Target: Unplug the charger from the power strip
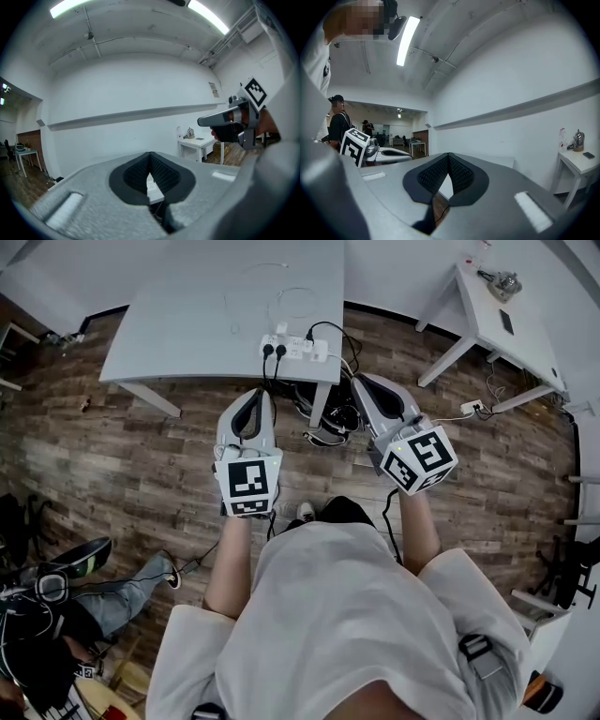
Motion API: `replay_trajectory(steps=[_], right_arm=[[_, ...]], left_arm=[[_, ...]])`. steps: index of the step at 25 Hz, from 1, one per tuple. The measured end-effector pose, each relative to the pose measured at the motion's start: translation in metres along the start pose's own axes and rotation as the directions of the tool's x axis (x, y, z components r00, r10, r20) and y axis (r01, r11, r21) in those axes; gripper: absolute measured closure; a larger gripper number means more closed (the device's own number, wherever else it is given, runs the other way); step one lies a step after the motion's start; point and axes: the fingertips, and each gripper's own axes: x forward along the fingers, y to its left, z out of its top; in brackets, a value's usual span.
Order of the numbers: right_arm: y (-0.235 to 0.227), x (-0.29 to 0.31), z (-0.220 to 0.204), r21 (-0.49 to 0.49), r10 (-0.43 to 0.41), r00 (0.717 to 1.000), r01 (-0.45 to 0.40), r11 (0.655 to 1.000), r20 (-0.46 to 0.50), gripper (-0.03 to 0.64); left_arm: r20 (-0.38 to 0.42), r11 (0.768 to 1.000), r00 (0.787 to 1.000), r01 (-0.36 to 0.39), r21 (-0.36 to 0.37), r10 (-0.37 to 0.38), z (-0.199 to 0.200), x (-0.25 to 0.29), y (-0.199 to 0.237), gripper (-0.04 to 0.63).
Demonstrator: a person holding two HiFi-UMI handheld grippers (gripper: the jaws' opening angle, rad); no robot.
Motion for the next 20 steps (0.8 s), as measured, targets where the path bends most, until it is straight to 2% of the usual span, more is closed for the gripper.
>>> replay_trajectory(steps=[7, 10, 14, 20], right_arm=[[-0.017, 0.031, -0.011, 0.007, 0.003, 1.0, -0.003, 1.0, -0.03, 0.615], [-0.031, 0.044, -0.017, 0.012, 0.009, 0.999, -0.008, 1.0, -0.04, 0.615], [-0.059, 0.067, -0.022, 0.013, 0.018, 0.998, -0.017, 1.0, -0.053, 0.615], [-0.106, 0.101, -0.032, 0.012, 0.026, 0.998, -0.025, 1.0, -0.062, 0.615]], left_arm=[[-0.04, 1.0, 0.999, 0.022, -0.01, -0.023, -0.015, 0.034, 0.009, 0.592], [-0.017, 0.999, 1.0, 0.025, -0.02, -0.025, -0.015, 0.052, 0.011, 0.592], [-0.011, 0.999, 0.999, 0.034, 0.014, -0.034, -0.011, 0.089, 0.01, 0.593], [-0.044, 0.999, 0.999, -0.025, -0.023, 0.024, -0.019, 0.145, 0.025, 0.592]])
